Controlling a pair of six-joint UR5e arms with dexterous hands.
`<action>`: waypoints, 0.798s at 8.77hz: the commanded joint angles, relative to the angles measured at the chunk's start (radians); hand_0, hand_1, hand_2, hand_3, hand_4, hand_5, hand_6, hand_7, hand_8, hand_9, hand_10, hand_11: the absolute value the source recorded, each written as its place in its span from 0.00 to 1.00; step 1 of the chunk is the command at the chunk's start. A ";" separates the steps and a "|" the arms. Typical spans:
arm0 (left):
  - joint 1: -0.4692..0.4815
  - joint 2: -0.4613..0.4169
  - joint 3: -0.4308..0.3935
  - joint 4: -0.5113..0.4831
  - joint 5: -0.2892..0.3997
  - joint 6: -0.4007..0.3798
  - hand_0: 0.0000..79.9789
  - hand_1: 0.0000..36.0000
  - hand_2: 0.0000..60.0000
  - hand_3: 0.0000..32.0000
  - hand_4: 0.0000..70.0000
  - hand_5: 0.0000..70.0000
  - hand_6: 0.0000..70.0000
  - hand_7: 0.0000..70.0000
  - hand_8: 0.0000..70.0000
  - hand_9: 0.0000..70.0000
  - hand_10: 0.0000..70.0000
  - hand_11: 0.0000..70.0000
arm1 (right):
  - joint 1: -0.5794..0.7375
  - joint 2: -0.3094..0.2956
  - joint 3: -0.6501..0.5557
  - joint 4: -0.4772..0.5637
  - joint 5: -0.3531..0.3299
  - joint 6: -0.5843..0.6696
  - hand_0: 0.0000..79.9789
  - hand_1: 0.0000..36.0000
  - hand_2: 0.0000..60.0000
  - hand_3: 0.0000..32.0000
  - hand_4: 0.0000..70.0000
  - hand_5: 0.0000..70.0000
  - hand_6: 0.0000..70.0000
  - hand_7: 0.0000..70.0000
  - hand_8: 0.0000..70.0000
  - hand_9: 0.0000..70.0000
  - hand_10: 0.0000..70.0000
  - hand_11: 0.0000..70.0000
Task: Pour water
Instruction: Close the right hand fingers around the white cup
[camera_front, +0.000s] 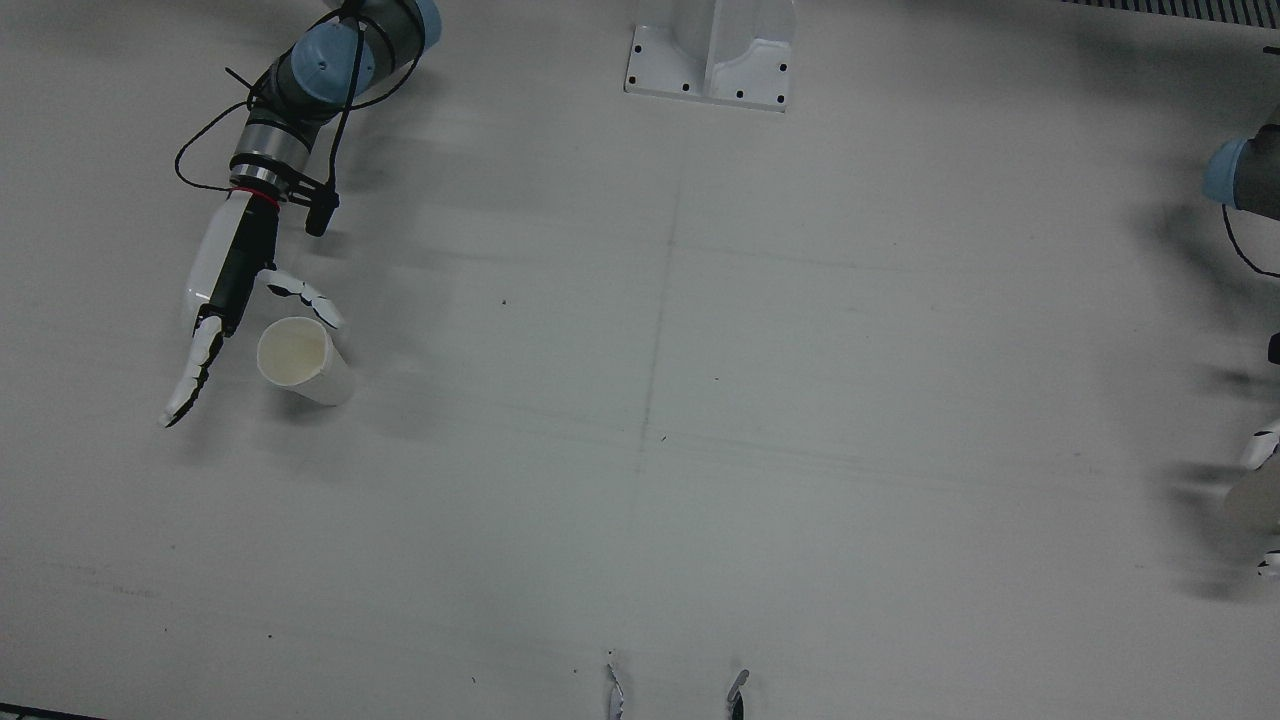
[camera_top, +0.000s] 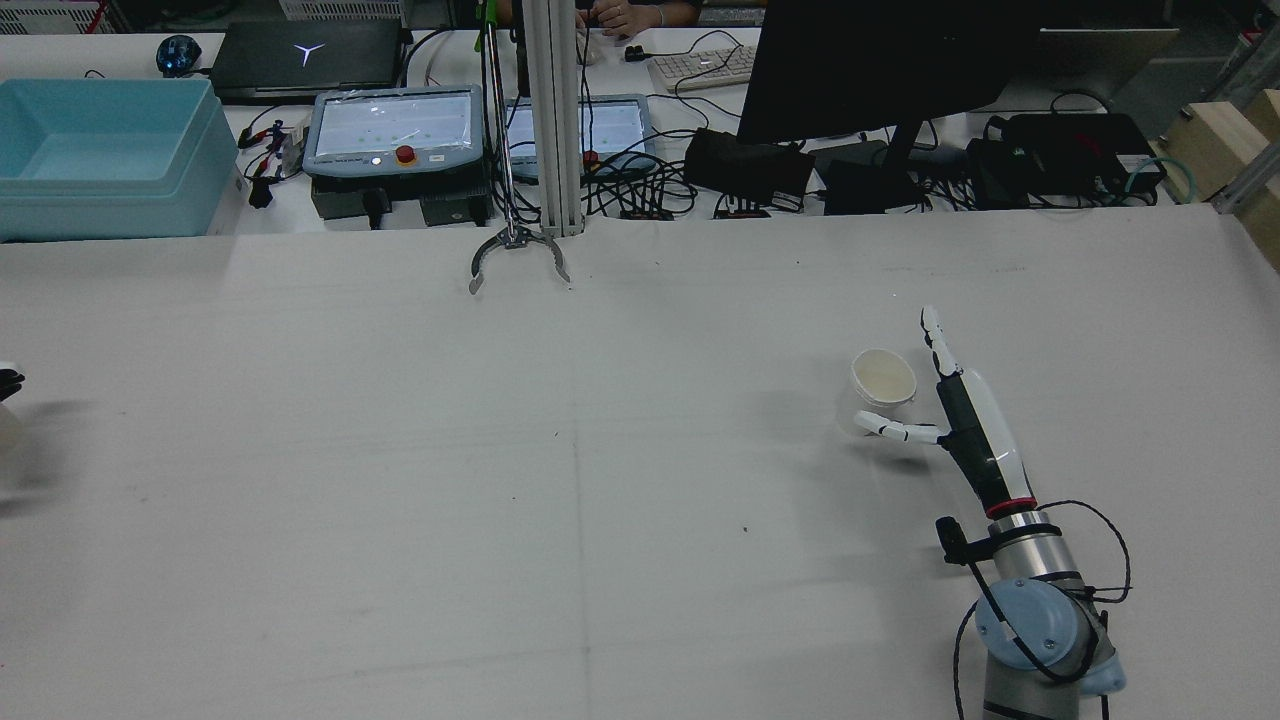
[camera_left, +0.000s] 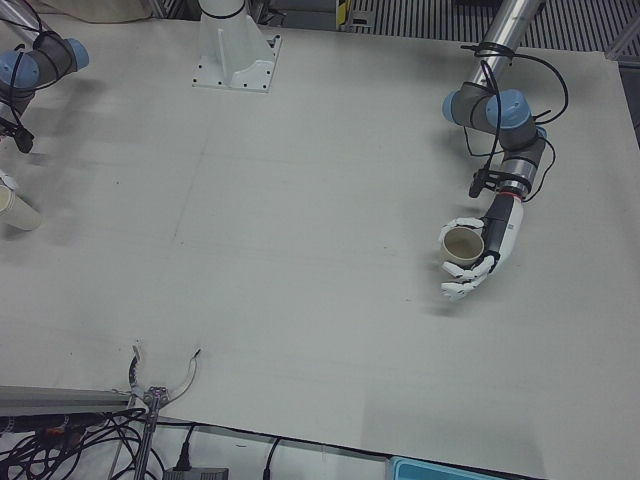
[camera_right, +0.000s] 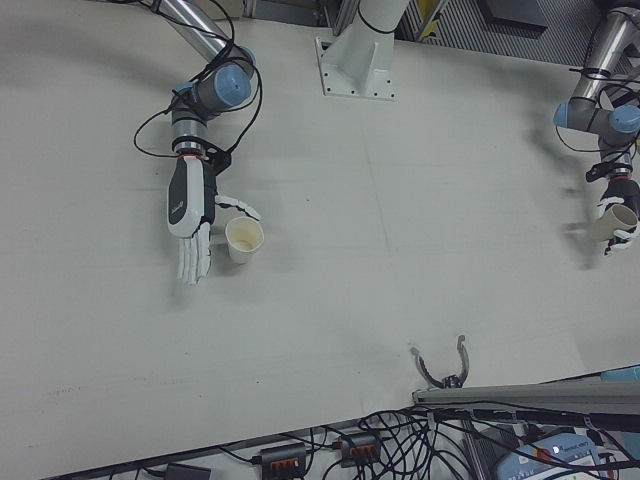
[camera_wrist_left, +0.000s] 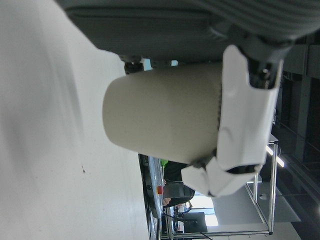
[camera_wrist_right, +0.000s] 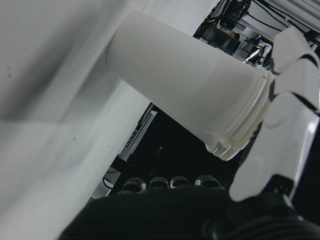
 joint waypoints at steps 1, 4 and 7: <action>-0.001 0.012 0.004 -0.014 0.000 0.000 0.82 1.00 1.00 0.00 0.64 1.00 0.28 0.47 0.24 0.36 0.15 0.26 | -0.023 0.007 0.000 0.001 0.034 -0.002 0.57 0.43 0.31 0.00 0.00 0.00 0.00 0.00 0.00 0.00 0.00 0.03; -0.001 0.032 0.001 -0.024 0.000 0.000 0.81 1.00 1.00 0.00 0.64 1.00 0.28 0.46 0.23 0.36 0.15 0.25 | -0.017 -0.004 0.029 0.019 0.034 0.088 0.57 0.44 0.31 0.00 0.00 0.00 0.00 0.00 0.00 0.00 0.00 0.03; 0.001 0.032 -0.002 -0.024 0.000 0.000 0.80 1.00 1.00 0.00 0.64 1.00 0.28 0.46 0.23 0.36 0.15 0.25 | -0.012 -0.033 0.054 0.031 0.033 0.154 0.57 0.45 0.33 0.00 0.00 0.00 0.00 0.00 0.00 0.00 0.00 0.01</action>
